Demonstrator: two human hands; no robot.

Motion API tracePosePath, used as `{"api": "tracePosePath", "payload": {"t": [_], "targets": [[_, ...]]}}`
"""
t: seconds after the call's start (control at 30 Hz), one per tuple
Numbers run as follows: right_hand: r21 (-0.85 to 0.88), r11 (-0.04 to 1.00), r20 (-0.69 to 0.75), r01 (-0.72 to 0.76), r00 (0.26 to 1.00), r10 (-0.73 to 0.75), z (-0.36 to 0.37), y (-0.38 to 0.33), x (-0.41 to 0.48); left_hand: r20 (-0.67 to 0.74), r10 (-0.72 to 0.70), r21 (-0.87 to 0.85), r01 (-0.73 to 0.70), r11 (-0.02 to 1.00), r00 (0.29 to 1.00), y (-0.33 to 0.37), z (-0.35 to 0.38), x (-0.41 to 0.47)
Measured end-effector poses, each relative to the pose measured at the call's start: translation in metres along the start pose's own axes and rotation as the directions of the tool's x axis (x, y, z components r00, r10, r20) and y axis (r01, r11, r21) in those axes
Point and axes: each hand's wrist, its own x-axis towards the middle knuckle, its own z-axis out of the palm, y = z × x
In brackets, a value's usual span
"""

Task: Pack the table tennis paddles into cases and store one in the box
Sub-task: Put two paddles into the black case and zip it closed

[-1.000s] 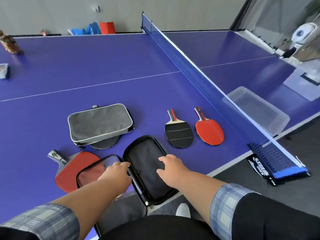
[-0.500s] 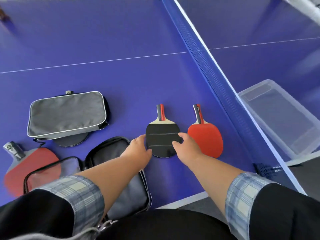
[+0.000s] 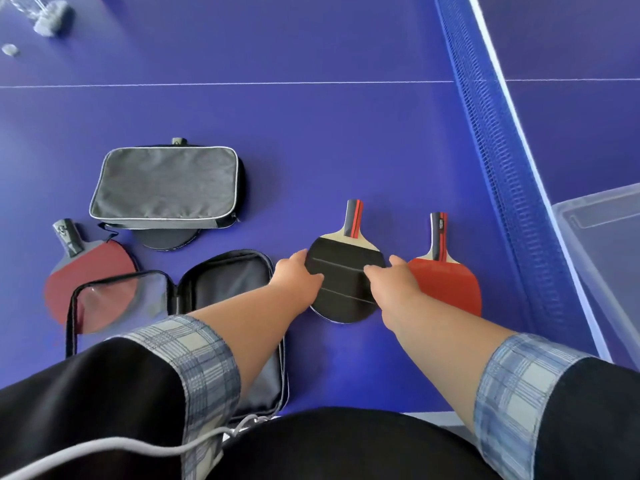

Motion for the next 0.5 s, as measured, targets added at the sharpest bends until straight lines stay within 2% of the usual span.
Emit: {"api": "tracePosePath", "payload": {"t": [0.1, 0.17, 0.3, 0.33, 0.37, 0.4, 0.43, 0.47, 0.5], "targets": [[-0.013, 0.999, 0.010, 0.048, 0.999, -0.048, -0.002, 0.000, -0.003, 0.018, -0.026, -0.356, 0.031, 0.934, 0.999, 0.000, -0.009, -0.005], [0.014, 0.997, 0.010, 0.072, 0.997, -0.073, -0.002, -0.003, -0.007, 0.055, -0.036, -0.478, 0.058, 0.877, 0.998, 0.001, -0.016, -0.009], [0.027, 0.997, 0.061, 0.077, 0.995, -0.079, 0.001, -0.016, -0.015, 0.062, 0.025, -0.507, 0.010, 0.862, 0.998, -0.008, -0.037, -0.016], [-0.012, 0.994, 0.025, 0.104, 0.994, -0.104, 0.002, -0.021, -0.017, 0.063, 0.044, -0.486, -0.008, 0.874, 0.997, -0.011, -0.045, -0.018], [-0.083, 0.979, -0.048, 0.184, 0.981, -0.189, 0.003, -0.026, -0.019, 0.070, 0.060, -0.450, -0.022, 0.893, 0.996, -0.015, -0.052, -0.020], [-0.187, 0.927, -0.120, 0.324, 0.929, -0.349, 0.004, -0.032, -0.021, 0.082, 0.074, -0.399, -0.036, 0.916, 0.994, -0.019, -0.060, -0.022], [-0.319, 0.812, -0.140, 0.489, 0.823, -0.551, 0.005, -0.038, -0.026, 0.097, 0.087, -0.330, -0.051, 0.943, 0.991, -0.023, -0.069, -0.025], [-0.452, 0.632, -0.069, 0.629, 0.682, -0.728, 0.006, -0.044, -0.032, 0.114, 0.101, -0.249, -0.070, 0.966, 0.988, -0.027, -0.076, -0.027], [-0.554, 0.427, 0.087, 0.715, 0.560, -0.824, 0.008, -0.051, -0.037, 0.128, 0.112, -0.161, -0.091, 0.983, 0.985, -0.031, -0.084, -0.030]]}}
